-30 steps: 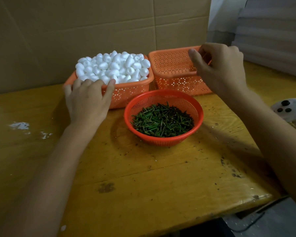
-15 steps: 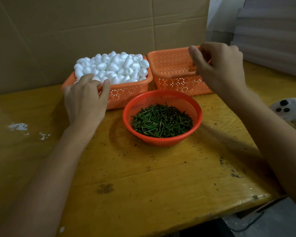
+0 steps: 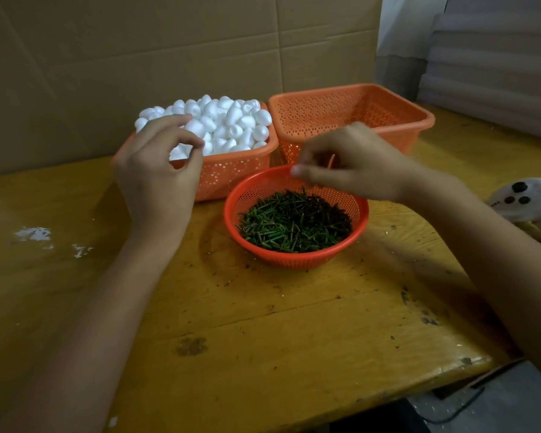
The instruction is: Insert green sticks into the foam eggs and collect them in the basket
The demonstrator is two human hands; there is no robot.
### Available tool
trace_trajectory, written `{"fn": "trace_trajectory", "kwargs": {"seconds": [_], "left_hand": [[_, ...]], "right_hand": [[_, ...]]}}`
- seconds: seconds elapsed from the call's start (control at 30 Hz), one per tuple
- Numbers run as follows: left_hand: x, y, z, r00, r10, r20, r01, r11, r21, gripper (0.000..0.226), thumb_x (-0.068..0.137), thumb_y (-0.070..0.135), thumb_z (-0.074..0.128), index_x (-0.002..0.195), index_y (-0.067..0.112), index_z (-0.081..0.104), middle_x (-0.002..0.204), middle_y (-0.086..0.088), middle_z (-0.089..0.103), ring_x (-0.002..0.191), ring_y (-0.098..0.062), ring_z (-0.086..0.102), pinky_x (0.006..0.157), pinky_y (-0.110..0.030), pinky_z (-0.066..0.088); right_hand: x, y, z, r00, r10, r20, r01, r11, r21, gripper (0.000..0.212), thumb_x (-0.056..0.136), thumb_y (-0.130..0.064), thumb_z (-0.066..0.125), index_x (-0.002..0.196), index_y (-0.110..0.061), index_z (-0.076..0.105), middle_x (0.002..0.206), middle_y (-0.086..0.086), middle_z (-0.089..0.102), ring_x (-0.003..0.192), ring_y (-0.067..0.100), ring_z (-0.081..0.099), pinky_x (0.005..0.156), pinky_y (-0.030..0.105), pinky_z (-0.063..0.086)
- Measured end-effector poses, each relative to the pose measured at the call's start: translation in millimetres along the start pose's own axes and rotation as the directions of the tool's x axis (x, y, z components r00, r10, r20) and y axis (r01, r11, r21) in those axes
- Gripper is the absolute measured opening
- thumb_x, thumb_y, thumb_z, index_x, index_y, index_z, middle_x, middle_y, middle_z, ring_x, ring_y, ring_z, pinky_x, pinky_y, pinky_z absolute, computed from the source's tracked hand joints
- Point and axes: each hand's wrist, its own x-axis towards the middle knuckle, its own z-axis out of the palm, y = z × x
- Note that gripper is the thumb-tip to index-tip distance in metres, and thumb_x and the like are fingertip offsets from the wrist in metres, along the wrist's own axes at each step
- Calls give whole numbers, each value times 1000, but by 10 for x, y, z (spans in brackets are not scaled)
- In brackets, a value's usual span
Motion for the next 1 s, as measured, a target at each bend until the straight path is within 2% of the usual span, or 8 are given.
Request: {"fn": "trace_trajectory", "kwargs": {"seconds": [0.1,0.23,0.37,0.6,0.73,0.8,0.9,1.0], "left_hand": [[-26,87,33,998,-11,62,19,991,-130,9,93,12,76,97,4,73,106,-3,78,93,-14,75,81,-41,61],[-88,272,69,971,-61,232,141,929,-344,30,90,19,83,114,9,67,107,12,73,91,-1,75,82,-22,60],[-171,445,105,938,26,346,131,897,-422,19,89,21,84,105,16,76,93,20,72,76,-9,73,71,-26,60],[-176,480,137,805,-11,594,412,730,-546,25,88,9,84,113,10,80,102,-8,77,80,-31,74,70,-42,65],[-171,474,145,774,-6,633,464,685,-561,33,90,5,81,122,11,76,106,-10,74,87,-28,75,70,-41,65],[-179,461,153,767,-20,641,488,668,-562,42,88,7,84,128,13,71,104,-6,73,87,-21,75,71,-33,63],[-179,467,148,754,-34,656,524,633,-569,39,84,5,87,114,17,66,101,2,75,91,-14,76,73,-22,56],[-187,470,152,755,-29,655,527,621,-580,27,84,1,86,103,12,71,105,-5,78,97,-23,78,78,-36,59]], "right_hand": [[6,-23,114,984,-32,176,22,998,54,29,96,-50,66,111,-27,74,103,-14,73,97,0,68,88,31,54],[8,-29,180,941,-24,338,-1,997,75,41,90,-53,71,126,-33,69,119,-16,71,109,1,65,99,34,52],[7,-52,181,946,-16,323,-15,995,95,36,87,-49,77,120,-35,73,109,-17,73,98,-3,66,94,32,52],[2,-75,210,953,-37,302,-8,989,147,12,88,-38,80,100,-33,81,93,-20,76,88,-1,68,86,29,51],[4,-69,226,953,-32,302,-12,990,143,13,89,-40,79,100,-33,80,89,-23,74,83,-4,66,79,20,48],[7,-56,239,954,-24,298,-15,991,131,14,89,-42,79,99,-34,80,84,-24,72,79,-6,65,74,14,45],[9,-57,258,957,-17,289,-11,995,96,14,88,-45,78,98,-35,79,77,-27,66,74,-10,61,69,8,39],[1,-76,253,958,-19,285,-8,996,93,15,89,-44,78,99,-34,79,79,-25,68,75,-9,61,70,10,41]]}}
